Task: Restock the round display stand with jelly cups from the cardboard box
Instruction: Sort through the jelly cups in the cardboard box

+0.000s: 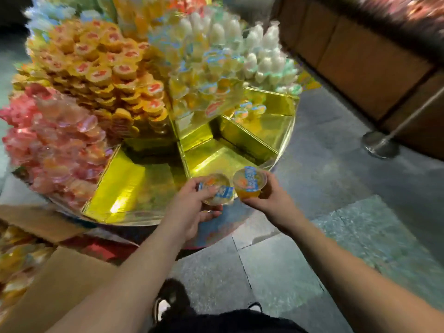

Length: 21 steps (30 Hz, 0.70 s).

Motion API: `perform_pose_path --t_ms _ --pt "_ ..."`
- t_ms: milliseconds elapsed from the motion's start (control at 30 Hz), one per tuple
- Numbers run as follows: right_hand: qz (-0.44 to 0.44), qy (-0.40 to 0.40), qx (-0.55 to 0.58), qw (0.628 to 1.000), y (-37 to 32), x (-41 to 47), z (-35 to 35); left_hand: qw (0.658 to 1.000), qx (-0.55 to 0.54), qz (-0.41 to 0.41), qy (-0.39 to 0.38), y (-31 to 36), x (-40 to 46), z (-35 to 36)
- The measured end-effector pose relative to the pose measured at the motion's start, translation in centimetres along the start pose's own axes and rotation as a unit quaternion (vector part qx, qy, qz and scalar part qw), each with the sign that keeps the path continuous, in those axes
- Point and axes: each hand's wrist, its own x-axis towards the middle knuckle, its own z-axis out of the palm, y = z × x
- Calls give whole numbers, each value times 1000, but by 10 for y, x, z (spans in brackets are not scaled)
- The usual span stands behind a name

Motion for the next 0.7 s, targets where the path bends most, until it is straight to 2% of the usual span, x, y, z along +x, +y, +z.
perform_pose_path --t_ms 133,333,500,700 --pt "7 50 -27 998 1 12 -77 999 36 -4 -33 14 32 77" --pt "19 79 -69 994 0 66 -153 997 46 -15 -56 40 95 151" --pt "39 84 -64 994 -3 141 -205 996 46 -6 -76 65 173 195" --pt "87 63 -37 993 -11 235 -250 996 39 -40 -70 98 266 230"
